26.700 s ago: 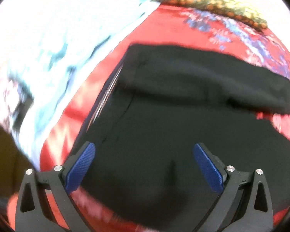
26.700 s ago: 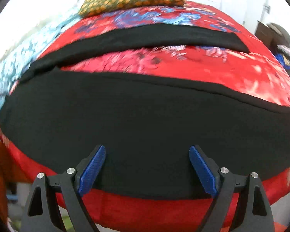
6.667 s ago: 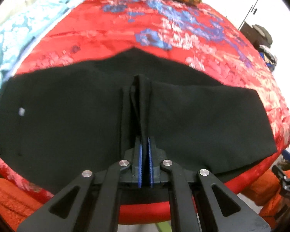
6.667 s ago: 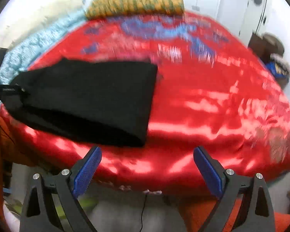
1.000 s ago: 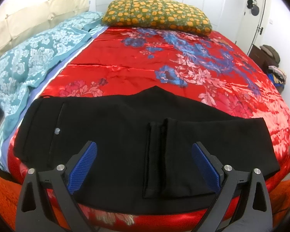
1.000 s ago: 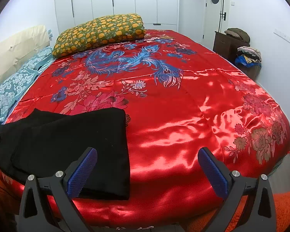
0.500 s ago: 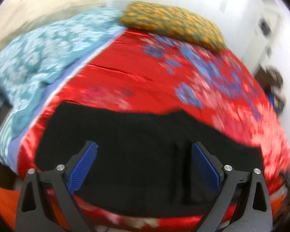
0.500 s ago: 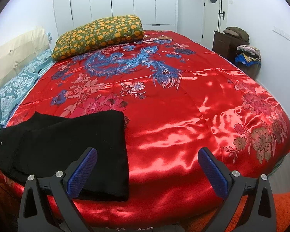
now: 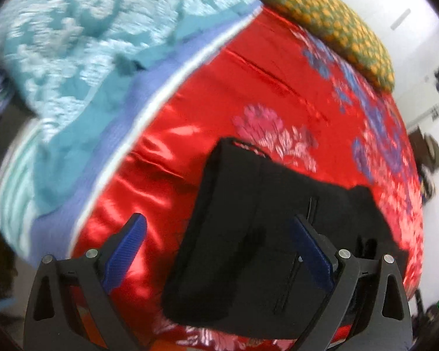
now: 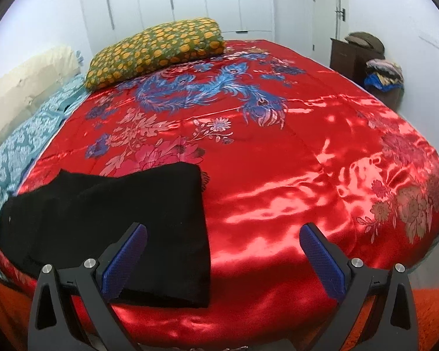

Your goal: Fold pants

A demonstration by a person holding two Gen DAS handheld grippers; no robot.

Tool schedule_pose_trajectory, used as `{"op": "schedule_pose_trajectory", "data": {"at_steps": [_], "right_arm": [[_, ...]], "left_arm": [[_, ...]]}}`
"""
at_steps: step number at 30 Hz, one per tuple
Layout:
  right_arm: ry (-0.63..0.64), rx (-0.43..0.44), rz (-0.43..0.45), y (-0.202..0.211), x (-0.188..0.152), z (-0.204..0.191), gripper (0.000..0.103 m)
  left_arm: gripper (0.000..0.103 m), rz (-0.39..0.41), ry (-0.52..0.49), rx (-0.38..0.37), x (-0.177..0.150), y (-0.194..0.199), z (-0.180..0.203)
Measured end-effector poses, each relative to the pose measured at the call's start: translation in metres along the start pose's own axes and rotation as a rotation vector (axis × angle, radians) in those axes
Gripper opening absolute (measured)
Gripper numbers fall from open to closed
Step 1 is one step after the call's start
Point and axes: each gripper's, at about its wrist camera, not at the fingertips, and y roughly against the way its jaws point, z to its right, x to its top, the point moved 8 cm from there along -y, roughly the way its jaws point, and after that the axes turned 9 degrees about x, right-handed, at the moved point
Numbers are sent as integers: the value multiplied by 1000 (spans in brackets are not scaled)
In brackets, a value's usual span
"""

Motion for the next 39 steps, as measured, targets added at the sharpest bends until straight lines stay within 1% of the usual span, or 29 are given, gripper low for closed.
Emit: {"op": "schedule_pose_trajectory", "data": {"at_steps": [2,4,6,7,9,12,14,15,16,17,18,19,21,23,24,27,29,32,35,37,39], "right_arm": [[22,-8,-5,-1,-1,-3,103],[37,-16,-11,-2,-4,-4,103],[47,-22,-22,-3,-7,-5,103],[49,-24,-26,-4,-8,-4,103],[51,-27,-33,-6,-10,-4,103],[46,-27,-36,-9,-10,-4,103],[48,-24,-38,-11,-10,-5,103],[49,-23,-38,-11,-9,-6,103],[52,-19,-36,-11,-9,-7,103],[55,-15,-35,-11,-8,-8,103],[58,-9,-31,-10,-7,-10,103],[59,-4,-28,-10,-6,-10,103],[55,7,-18,-8,-4,-12,103],[48,18,-7,-6,-1,-12,103],[40,25,1,-4,1,-11,103],[7,48,24,2,6,-7,103],[-33,70,41,7,10,-3,103],[-94,97,66,14,17,4,103],[-132,118,108,23,27,8,103],[-144,133,132,30,33,8,103],[-164,155,151,36,38,11,103]], "left_arm": [[98,-44,-38,0,-1,-17,6],[100,-94,-67,18,-5,-32,8],[103,-136,-53,3,-5,-43,6],[103,-161,-32,-17,-5,-48,4],[103,-178,-24,-32,-5,-53,2],[103,-173,-51,-9,-7,-56,6],[103,-187,-62,5,-8,-55,8],[97,-202,-49,2,-7,-54,8],[69,-214,-34,-24,-7,-51,11],[49,-234,-10,-100,-9,-46,19],[38,-243,22,-104,-7,-44,21],[26,-243,43,-93,-7,-37,22],[21,-230,79,-99,-7,-26,25],[19,-207,137,-131,-6,-7,29],[19,-195,160,-161,-6,2,32],[19,-166,225,-292,-6,36,45],[19,-155,243,-359,-7,58,60],[18,-138,240,-442,-12,90,92],[18,-126,225,-527,-18,118,134],[18,-128,204,-583,-22,135,171],[18,-135,174,-605,-29,142,197]]}}
